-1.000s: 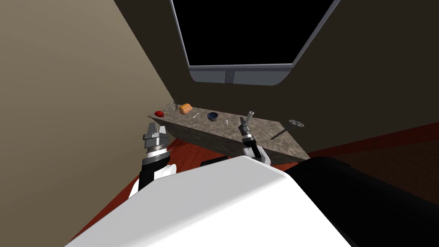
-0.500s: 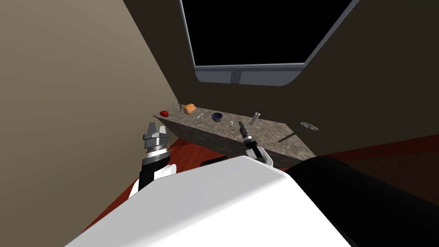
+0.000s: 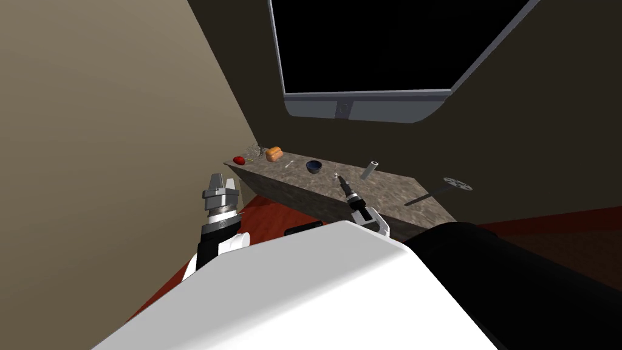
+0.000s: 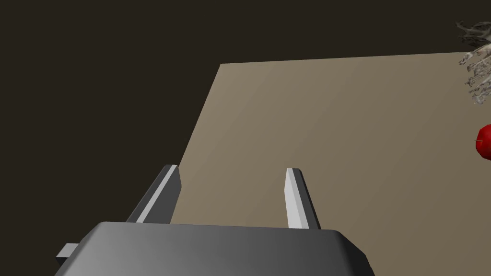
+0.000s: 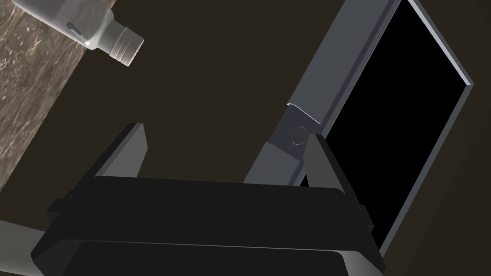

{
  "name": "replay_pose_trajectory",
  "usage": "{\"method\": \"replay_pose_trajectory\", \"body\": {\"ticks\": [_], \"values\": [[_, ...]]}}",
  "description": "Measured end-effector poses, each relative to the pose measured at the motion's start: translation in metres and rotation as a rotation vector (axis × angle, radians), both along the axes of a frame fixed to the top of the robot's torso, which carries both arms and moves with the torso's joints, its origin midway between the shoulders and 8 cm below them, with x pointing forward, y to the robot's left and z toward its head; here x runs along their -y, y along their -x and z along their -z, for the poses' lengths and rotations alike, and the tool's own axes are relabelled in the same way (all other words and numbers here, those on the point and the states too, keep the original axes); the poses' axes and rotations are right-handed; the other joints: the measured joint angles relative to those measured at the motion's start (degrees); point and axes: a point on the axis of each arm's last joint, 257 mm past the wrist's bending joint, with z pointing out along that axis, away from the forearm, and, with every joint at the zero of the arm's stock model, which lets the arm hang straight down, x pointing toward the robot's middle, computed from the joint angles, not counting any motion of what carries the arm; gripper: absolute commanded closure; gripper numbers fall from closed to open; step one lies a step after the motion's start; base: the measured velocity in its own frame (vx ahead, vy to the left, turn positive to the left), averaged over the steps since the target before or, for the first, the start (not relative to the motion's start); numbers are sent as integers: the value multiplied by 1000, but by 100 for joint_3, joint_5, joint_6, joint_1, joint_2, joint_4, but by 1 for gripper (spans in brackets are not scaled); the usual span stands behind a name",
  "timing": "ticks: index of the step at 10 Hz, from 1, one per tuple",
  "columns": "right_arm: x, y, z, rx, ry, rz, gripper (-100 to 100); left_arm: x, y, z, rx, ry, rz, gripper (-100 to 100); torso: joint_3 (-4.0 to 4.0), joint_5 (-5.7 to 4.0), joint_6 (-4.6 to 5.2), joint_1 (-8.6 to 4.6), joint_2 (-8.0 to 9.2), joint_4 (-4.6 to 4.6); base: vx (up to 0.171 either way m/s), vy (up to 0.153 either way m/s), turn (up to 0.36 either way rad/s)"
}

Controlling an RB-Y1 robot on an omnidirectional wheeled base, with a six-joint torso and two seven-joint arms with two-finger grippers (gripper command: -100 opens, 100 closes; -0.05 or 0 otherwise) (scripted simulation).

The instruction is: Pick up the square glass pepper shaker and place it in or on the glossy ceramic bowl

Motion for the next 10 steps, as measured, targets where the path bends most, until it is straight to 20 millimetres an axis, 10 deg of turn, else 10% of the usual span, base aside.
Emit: {"method": "replay_pose_trajectory", "body": {"ticks": [10], "values": [[121,22,96,-339,389,110,-100,0,0,0,0,0,0,0,-8,4,1,19,-13,-3,66,109,59]]}}
